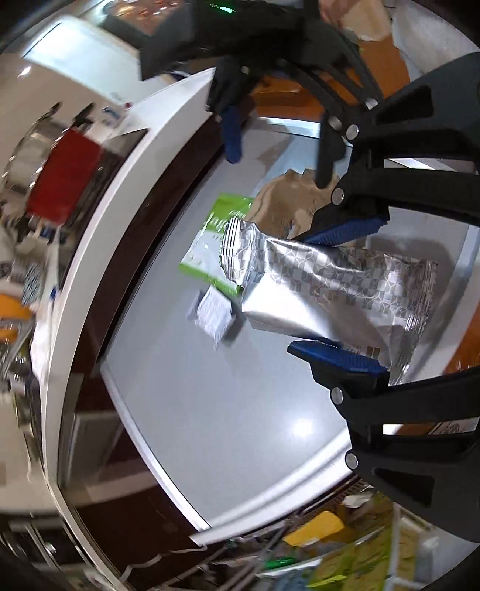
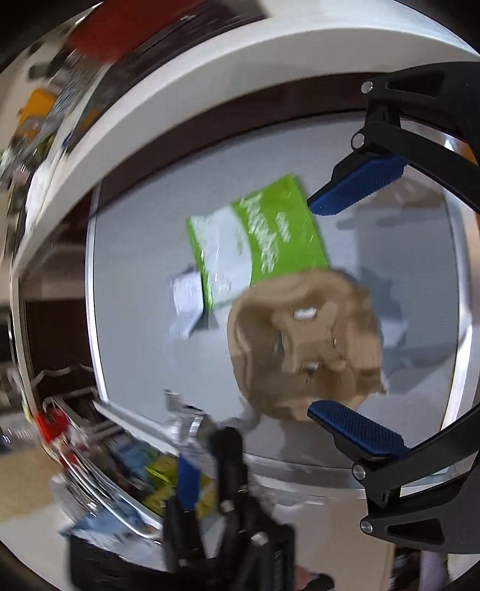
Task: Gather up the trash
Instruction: 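Grasp the foil snack with left tool while right tool grasps the pulp carrier, then lift the foil snack with left tool while right tool lifts the pulp carrier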
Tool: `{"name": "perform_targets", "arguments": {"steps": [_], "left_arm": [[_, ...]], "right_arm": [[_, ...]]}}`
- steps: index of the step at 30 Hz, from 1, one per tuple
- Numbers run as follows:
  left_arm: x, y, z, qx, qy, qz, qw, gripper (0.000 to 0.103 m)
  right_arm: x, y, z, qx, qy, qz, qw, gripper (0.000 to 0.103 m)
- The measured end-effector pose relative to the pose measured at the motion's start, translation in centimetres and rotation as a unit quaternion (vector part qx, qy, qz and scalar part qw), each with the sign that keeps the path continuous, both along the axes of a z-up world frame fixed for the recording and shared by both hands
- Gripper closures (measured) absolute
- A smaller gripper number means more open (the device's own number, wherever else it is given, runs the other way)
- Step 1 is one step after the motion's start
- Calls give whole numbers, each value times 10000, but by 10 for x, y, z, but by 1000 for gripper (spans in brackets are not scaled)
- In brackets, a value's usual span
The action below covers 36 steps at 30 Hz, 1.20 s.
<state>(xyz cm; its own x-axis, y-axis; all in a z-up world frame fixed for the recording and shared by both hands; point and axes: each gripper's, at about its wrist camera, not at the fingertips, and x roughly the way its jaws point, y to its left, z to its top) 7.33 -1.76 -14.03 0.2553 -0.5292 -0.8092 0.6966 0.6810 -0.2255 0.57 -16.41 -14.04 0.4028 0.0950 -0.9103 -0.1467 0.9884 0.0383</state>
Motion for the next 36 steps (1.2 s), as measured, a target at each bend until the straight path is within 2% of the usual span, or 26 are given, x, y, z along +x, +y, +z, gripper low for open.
{"name": "perform_targets", "arguments": {"steps": [4,10,17,21,28,31,32,33,35,36], "left_arm": [[3,16,3,-199,70,266,9994,52],[3,25,4,-217,24,303,9993,52],[8,21,-8,-240,165,288,9992,52],[8,20,-8,-291,166,235,9992,52],[9,22,-6,-320,135,236,9991,52],[9,23,-6,-322,117,245,9991,52],[10,24,-6,-325,119,249,9991,52],[10,24,-7,-324,124,251,9991,52],[10,23,-8,-323,132,254,9991,52],[10,23,-8,-317,141,257,9991,52]], "right_arm": [[7,13,-4,98,104,75,9999,4],[17,23,-16,-275,198,154,9993,4],[18,12,-21,216,384,29,9990,4],[15,23,-22,-129,324,149,9993,4],[19,-5,-18,601,367,-512,9962,4],[21,-17,-21,624,385,-741,9945,4],[23,-19,-24,680,448,-804,9934,6],[24,-22,-27,762,502,-841,9923,11],[27,-25,-37,926,666,-876,9896,30],[28,-25,-39,936,733,-887,9889,46]]}}
